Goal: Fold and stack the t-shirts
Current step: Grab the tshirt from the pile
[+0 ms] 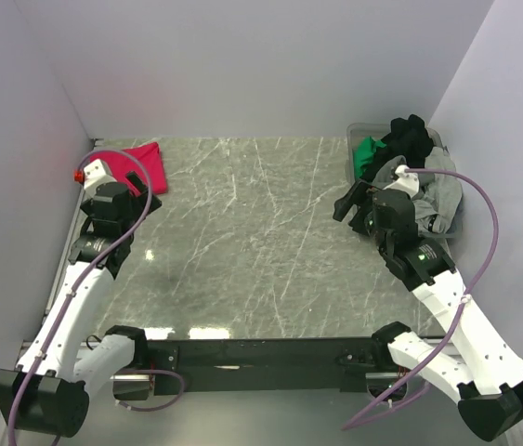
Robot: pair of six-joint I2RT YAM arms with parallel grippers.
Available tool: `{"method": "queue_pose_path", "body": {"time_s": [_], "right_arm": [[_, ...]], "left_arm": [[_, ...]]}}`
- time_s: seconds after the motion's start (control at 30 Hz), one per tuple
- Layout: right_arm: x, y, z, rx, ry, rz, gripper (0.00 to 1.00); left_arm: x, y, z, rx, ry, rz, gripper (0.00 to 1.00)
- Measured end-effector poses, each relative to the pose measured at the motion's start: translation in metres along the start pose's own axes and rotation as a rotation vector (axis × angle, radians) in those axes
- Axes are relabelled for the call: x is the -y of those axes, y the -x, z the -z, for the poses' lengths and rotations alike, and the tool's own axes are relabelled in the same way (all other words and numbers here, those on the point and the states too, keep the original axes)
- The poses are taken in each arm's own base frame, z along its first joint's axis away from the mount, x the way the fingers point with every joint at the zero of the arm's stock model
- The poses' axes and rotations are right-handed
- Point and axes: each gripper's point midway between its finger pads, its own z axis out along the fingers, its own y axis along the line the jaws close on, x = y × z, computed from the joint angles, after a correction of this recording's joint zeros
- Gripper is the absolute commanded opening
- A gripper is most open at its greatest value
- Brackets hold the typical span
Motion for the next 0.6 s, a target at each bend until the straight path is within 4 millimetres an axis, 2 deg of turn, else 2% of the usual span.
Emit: {"method": "queue_pose_path", "body": {"time_s": [0.2, 0.4, 0.6], "right_arm": [[0.009, 0.005, 0.000, 0.027, -0.057, -0.019, 0.93], [0.027, 0.022, 0.005, 0.077, -0.178, -0.042, 0.96], [0.063, 0.066, -0.003, 0.105, -0.334, -0.157, 0.95]], "left_arm": [[0.001, 0.005, 0.004, 0.016, -0.013, -0.012, 0.99], [0.011, 0.007, 0.006, 0.016, -0.072, -0.031, 0.99], [0.009, 0.000, 0.004, 0.006, -0.072, -0.033, 0.99]]}}
